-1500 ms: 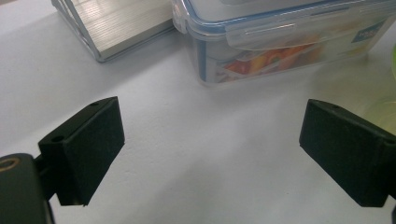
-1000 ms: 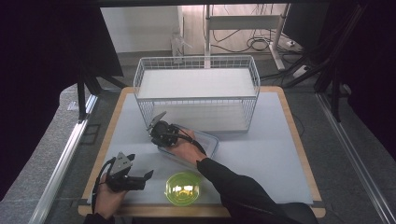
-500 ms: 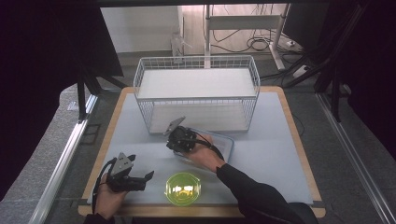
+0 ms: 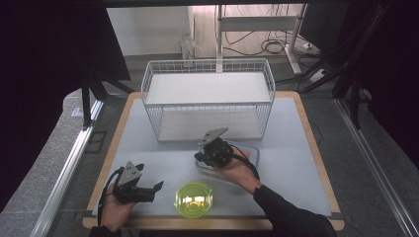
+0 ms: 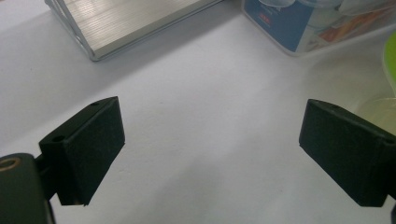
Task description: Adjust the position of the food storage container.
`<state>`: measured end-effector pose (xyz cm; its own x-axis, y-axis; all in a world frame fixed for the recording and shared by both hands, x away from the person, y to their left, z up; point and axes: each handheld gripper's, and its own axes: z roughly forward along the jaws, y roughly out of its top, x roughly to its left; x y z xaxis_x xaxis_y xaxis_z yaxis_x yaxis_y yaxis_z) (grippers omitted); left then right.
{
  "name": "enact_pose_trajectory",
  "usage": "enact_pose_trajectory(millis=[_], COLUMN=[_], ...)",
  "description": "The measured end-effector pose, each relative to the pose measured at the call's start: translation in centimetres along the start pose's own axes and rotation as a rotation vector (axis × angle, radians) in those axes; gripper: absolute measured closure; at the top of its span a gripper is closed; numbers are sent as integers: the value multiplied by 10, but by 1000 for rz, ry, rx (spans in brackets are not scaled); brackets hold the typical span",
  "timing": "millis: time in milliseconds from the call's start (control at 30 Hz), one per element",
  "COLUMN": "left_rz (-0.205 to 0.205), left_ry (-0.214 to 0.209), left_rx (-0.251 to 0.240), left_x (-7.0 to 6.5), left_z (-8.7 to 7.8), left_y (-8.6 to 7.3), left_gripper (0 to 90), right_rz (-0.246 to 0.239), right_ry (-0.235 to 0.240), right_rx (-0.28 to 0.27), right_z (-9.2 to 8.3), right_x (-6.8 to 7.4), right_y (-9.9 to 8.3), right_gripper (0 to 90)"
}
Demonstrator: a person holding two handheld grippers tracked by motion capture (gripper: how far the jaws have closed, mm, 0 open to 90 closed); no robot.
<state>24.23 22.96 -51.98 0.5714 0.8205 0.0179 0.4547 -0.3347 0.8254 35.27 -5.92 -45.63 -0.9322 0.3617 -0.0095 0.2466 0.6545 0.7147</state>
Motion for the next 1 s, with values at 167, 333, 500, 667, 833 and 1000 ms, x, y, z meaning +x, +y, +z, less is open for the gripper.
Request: enact_pose_trajectory(millis=[167,333,500,667,833,1000], left_rz=[-8,-11,-39,-58,-52,-41], left_ry=[19,47,66,65,58,51], left_rx=[-6,3,-4,1,7,20], left_x=[2,3,7,10,9,7], left_z=[-4,-10,-19,-23,-23,-21], left_y=[-1,-4,-11,-16,-16,-16], left_gripper=[68,68,68,69,70,70], right_rz=[7,33,37,43,53,34], right_ry=[-7,8,15,64,137,162], right_rx=[-26,-37,-14,36,69,88], right_z=[-28,-51,-60,-51,-31,-15], right_x=[9,23,41,59,72,84], right_y=[-23,-56,-87,-104,-108,-107], right_gripper=[899,899,898,897,897,896])
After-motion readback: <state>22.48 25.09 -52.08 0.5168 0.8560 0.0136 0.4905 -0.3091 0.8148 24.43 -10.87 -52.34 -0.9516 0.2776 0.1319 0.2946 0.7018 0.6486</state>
